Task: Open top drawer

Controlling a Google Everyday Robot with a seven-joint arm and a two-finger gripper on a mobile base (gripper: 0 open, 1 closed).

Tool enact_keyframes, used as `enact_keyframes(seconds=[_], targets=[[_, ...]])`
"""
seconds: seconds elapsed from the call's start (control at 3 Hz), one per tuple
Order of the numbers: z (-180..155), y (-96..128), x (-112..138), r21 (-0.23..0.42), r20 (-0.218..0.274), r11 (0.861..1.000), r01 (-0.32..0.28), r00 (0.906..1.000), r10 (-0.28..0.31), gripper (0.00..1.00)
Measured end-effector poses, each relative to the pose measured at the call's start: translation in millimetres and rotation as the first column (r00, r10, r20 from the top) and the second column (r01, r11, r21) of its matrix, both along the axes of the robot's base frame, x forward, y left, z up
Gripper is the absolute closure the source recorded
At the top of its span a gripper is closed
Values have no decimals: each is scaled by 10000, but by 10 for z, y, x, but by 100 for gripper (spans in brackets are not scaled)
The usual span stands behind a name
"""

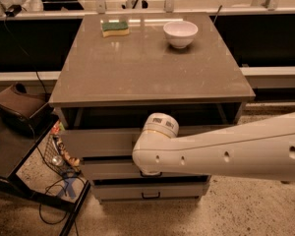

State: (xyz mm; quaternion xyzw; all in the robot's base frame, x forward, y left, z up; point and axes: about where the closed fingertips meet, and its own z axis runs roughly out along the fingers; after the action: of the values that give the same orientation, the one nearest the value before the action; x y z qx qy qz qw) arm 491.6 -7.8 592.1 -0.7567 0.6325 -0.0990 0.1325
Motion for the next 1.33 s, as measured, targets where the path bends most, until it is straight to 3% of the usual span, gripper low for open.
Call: enact_keyframes(seconds=[0.33,0.67,1.33], targets=[[67,-16,-57,94,53,9999,46,10000,-47,100],[203,-152,-394,-182,89,9986,490,9988,-488,100],[236,-184,-477,-309,203,9975,636,9978,-629,100]])
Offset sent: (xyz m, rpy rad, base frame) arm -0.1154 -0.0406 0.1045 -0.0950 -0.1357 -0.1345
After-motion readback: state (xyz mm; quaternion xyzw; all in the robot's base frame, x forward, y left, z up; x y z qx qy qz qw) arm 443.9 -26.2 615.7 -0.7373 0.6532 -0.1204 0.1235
